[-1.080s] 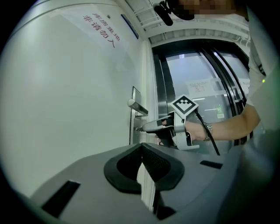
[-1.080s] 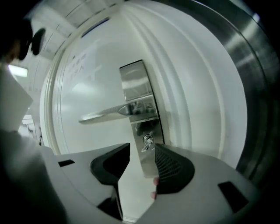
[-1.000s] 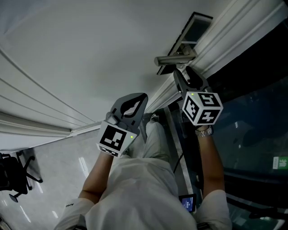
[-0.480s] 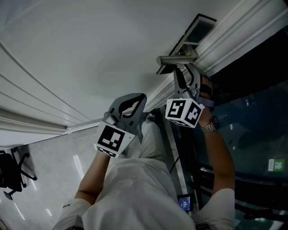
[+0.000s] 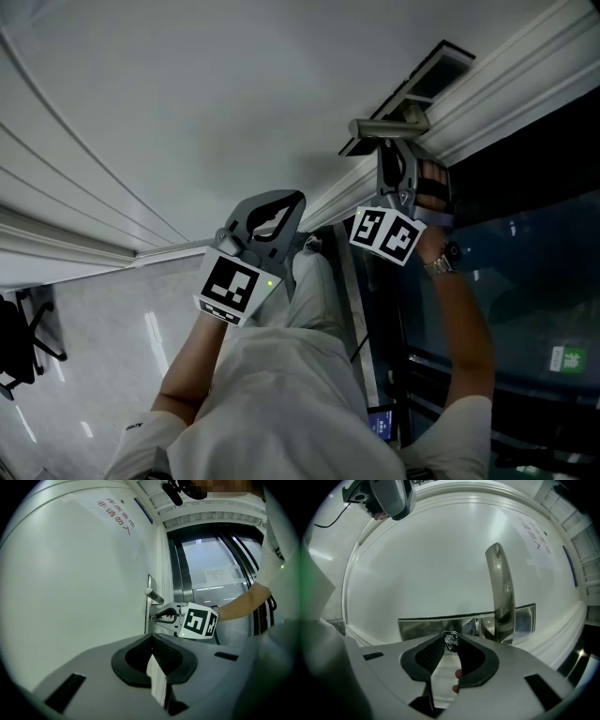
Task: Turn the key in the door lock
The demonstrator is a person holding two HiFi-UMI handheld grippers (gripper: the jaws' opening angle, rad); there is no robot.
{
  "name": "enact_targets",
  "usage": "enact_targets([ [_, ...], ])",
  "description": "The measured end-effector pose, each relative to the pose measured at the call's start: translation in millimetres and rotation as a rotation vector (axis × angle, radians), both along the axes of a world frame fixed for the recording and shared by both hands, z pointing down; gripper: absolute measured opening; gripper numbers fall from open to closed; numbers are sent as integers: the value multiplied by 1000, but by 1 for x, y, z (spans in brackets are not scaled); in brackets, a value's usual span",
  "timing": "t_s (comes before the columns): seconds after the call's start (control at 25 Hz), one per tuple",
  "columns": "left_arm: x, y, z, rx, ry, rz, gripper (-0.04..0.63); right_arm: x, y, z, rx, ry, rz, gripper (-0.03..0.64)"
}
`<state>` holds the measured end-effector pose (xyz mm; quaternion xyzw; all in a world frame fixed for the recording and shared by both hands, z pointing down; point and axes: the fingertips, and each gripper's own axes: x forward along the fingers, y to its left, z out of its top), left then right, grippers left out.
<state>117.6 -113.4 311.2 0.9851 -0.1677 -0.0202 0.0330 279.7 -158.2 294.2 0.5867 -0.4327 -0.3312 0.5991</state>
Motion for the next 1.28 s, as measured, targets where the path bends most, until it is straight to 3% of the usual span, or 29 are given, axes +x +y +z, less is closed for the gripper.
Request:
enact_targets([
  [0.32, 3, 2, 2, -11, -4, 4, 5, 1, -1, 0, 43, 17, -31, 77],
  [0.56, -1, 5, 4, -12, -10, -2, 5, -1, 0, -3, 107, -59, -39, 72],
  [1.28, -2, 12, 7, -17, -18, -8, 5, -1, 1, -13, 201, -505, -48, 67],
])
